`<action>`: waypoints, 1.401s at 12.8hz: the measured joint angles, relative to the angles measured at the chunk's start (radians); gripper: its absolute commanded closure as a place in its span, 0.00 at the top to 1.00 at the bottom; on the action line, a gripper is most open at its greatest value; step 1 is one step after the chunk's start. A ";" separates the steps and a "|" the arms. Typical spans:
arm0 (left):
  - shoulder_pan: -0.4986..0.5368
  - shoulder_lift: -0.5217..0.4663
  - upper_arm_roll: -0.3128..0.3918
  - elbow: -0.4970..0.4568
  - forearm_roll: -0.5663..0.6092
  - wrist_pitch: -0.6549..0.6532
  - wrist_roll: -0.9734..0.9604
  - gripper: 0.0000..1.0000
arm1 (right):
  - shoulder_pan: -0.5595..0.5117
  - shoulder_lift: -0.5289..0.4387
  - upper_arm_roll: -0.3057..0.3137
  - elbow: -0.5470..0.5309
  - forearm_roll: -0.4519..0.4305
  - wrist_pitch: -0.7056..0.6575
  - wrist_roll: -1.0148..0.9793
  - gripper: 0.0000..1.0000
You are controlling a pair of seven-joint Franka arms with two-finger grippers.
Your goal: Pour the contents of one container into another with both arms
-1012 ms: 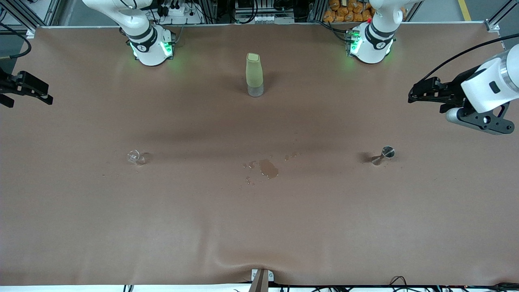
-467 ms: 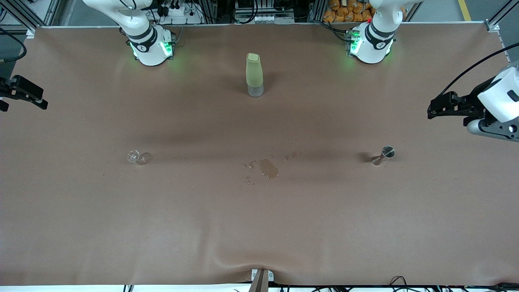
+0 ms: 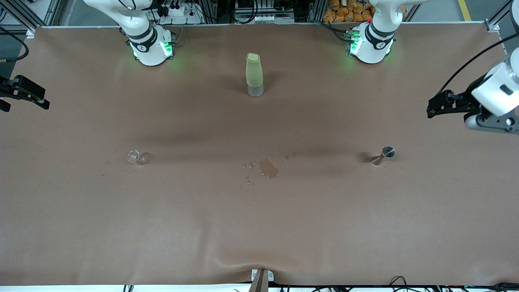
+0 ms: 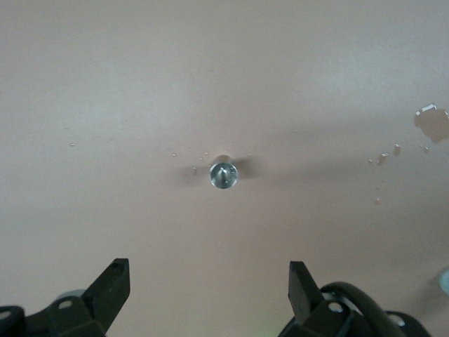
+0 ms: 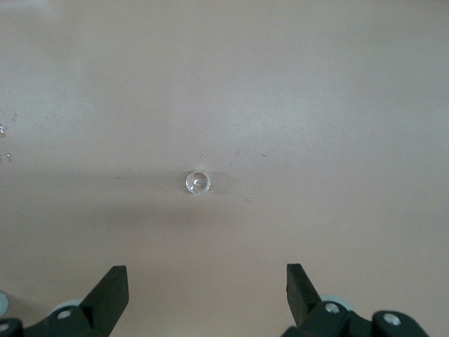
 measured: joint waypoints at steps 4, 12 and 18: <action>-0.092 -0.091 0.053 -0.088 0.042 0.027 -0.121 1.00 | 0.003 0.000 0.000 0.000 0.000 0.001 0.000 1.00; -0.103 -0.116 0.066 -0.095 0.051 0.036 -0.230 1.00 | 0.028 0.000 -0.019 -0.002 0.039 0.000 0.007 1.00; -0.103 -0.135 0.080 -0.094 0.051 0.035 -0.231 1.00 | 0.061 0.000 -0.057 -0.008 0.045 0.000 0.010 1.00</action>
